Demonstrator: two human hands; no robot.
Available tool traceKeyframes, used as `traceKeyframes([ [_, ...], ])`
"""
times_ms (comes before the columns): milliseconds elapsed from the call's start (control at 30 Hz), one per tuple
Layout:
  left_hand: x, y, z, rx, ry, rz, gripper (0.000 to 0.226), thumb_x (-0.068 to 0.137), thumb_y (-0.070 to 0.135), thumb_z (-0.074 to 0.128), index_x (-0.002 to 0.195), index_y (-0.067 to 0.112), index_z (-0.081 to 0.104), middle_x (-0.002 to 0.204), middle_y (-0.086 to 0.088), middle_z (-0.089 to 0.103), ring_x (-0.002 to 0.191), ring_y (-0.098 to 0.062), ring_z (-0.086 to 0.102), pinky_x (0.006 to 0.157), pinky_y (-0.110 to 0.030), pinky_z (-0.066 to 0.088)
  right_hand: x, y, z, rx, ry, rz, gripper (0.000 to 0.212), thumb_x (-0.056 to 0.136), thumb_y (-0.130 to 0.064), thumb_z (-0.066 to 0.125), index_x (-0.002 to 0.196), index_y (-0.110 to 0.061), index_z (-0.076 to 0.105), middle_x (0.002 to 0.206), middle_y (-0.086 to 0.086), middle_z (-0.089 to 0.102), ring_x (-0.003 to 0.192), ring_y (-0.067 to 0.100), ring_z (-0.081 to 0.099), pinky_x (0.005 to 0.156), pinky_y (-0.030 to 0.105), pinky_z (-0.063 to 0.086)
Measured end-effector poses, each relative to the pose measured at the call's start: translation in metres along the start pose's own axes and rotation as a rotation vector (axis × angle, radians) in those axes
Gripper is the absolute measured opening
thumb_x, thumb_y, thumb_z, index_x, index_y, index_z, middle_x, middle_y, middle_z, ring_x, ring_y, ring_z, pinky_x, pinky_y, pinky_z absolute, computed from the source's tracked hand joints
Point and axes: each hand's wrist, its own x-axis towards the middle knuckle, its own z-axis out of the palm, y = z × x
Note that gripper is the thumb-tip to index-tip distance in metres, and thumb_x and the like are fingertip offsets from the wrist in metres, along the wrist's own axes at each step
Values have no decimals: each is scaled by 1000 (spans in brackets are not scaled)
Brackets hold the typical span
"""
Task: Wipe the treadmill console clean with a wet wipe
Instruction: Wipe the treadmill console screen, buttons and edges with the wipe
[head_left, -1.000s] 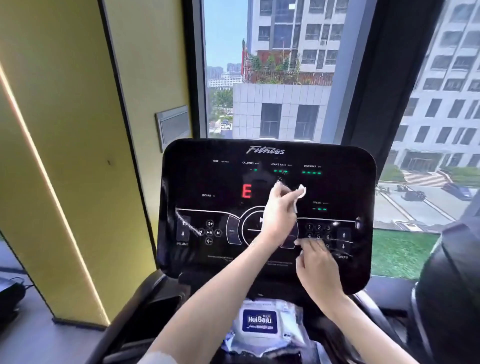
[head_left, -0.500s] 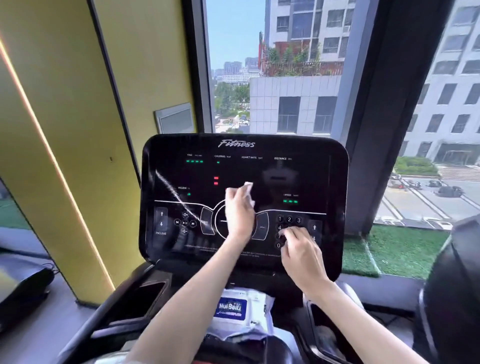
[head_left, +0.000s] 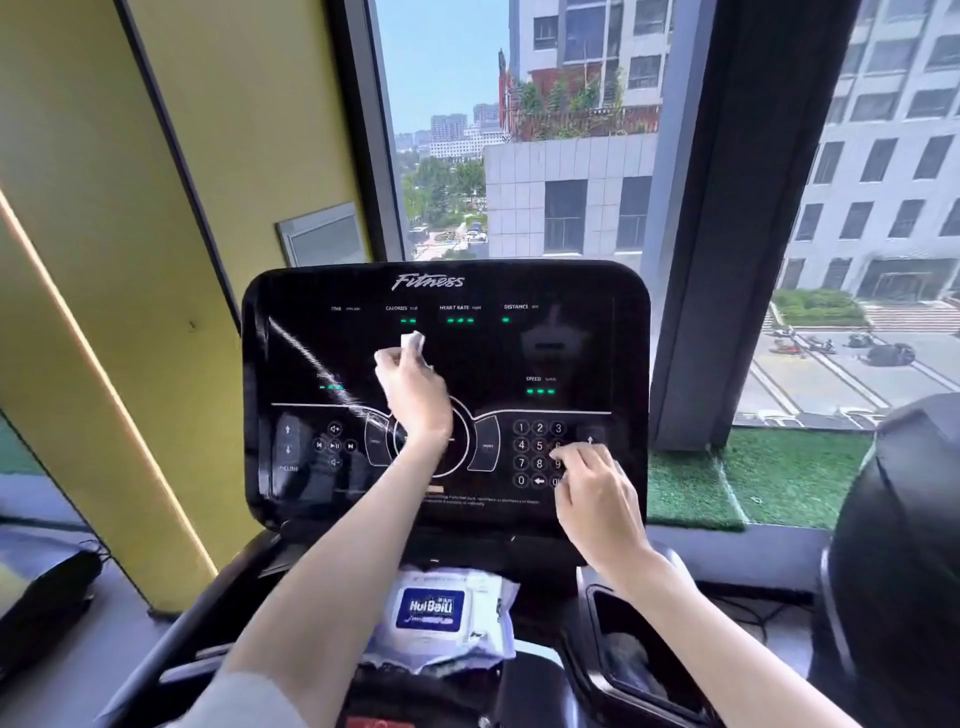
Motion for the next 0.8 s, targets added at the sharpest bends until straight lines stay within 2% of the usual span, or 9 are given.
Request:
traceKeyframes([
  [100,-53,24,24,-45,-212,362,43,79,-14,51,111,11,65,96,-5,48,85,-20,48,67,-27,46,-2,8,-4,19,-6,33,32,66,10,63,95,-4,66,91,4,66,88,25,60,75,36,52],
  [200,-82,11,27,73,-498,814,44,78,-3,39,114,13,58,100,-6,47,86,-23,47,47,-33,51,-7,12,-9,9,2,44,32,67,9,63,96,-5,65,91,4,65,87,26,60,73,35,50],
  [267,-65,-14,13,140,-651,1043,48,77,1,35,120,14,51,103,-3,40,90,-23,45,45,-37,52,-9,15,-13,10,17,47,32,66,9,65,95,-6,65,91,4,64,86,25,61,70,33,50],
  [333,-30,-34,0,147,-546,1007,52,76,-11,47,121,14,52,105,-5,41,91,-26,47,54,-41,54,-10,17,-14,12,19,49,33,65,11,65,94,-5,65,90,3,64,84,25,61,69,32,50],
  [433,17,-24,-5,139,-183,472,41,80,-14,54,117,3,59,101,-17,47,90,-31,49,75,-42,52,-11,16,-11,8,1,56,33,65,11,63,94,-6,66,89,2,65,86,25,61,70,37,54],
  [500,8,1,6,113,-143,323,40,83,-12,50,120,0,56,105,-20,44,94,-32,45,84,-35,47,-12,13,-9,-3,-9,50,34,64,11,65,93,-7,66,88,1,66,85,24,61,69,36,54],
  [667,-68,-12,7,246,-847,1063,64,70,-12,51,128,13,44,113,-7,38,100,-25,41,60,-40,54,-13,8,-6,-1,-31,20,34,63,9,65,93,-7,65,87,1,65,83,24,60,71,36,53],
  [733,-50,-34,-12,265,-924,1152,74,65,-15,54,130,17,40,114,-5,38,102,-25,41,62,-38,55,-13,8,-7,2,-29,8,35,63,9,66,93,-8,65,87,0,64,83,23,61,71,35,52],
  [800,-13,-50,-29,252,-793,1051,82,59,-23,51,128,21,39,112,-5,38,99,-25,42,63,-40,56,-13,7,-10,7,-18,-1,37,61,11,68,92,-9,66,86,-1,64,80,21,61,69,33,53],
])
